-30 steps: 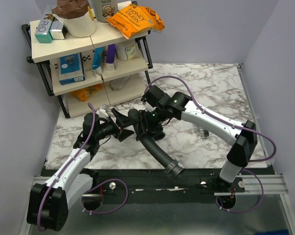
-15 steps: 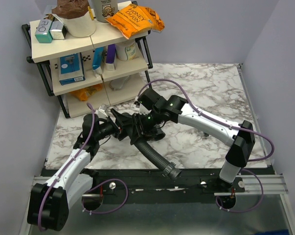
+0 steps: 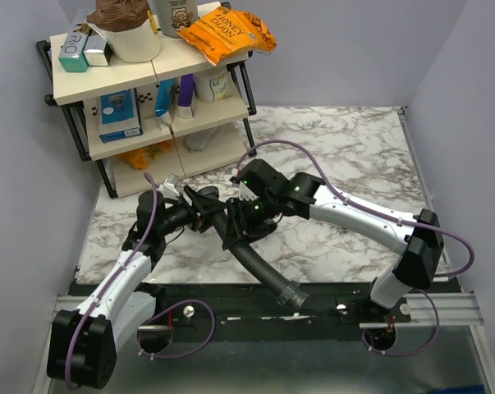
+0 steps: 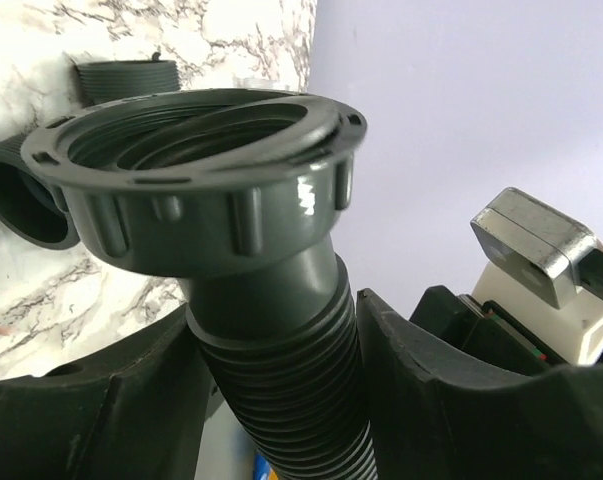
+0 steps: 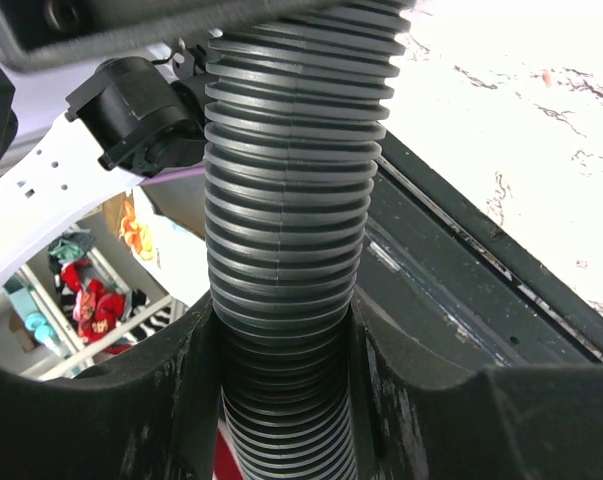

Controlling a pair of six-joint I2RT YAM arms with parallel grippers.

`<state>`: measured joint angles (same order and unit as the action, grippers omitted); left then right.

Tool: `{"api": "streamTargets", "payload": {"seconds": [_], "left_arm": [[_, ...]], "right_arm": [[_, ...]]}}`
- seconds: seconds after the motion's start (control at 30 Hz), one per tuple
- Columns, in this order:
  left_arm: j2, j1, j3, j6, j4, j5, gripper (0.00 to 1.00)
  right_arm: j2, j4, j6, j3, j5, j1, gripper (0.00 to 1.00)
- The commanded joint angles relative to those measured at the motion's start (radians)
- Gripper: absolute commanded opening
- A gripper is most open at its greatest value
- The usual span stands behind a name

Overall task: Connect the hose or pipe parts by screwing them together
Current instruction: Pick up the pipeline from the center of the board.

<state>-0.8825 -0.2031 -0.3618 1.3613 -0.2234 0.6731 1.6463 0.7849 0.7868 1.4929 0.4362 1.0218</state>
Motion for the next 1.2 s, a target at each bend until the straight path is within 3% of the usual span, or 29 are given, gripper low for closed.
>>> {"api": "streamTargets", "payload": {"seconds": [0.0, 0.07, 0.1, 0.27, 1.17], "left_arm": [[0.008, 0.021, 0.003, -0.018, 0.016, -0.043, 0.62], [0.010, 0.022, 0.000, -0.022, 0.018, -0.043, 0.69], [0.013, 0.022, 0.000, -0.024, 0.022, -0.043, 0.80], [0.014, 0.027, -0.005, -0.031, 0.036, -0.043, 0.98], [-0.007, 0.028, -0.025, 0.013, -0.002, -0.046, 0.99]], "right_arm": [[-0.100, 0.008, 0.038, -0.054, 0.015, 0.006, 0.01], [-0.111, 0.005, 0.040, -0.066, 0.009, 0.006, 0.01], [-0.121, 0.004, 0.040, -0.069, 0.009, 0.006, 0.01], [-0.135, 0.002, 0.040, -0.071, -0.001, 0.006, 0.01], [-0.060, -0.095, 0.058, -0.062, 0.041, 0.029, 0.01]]}}
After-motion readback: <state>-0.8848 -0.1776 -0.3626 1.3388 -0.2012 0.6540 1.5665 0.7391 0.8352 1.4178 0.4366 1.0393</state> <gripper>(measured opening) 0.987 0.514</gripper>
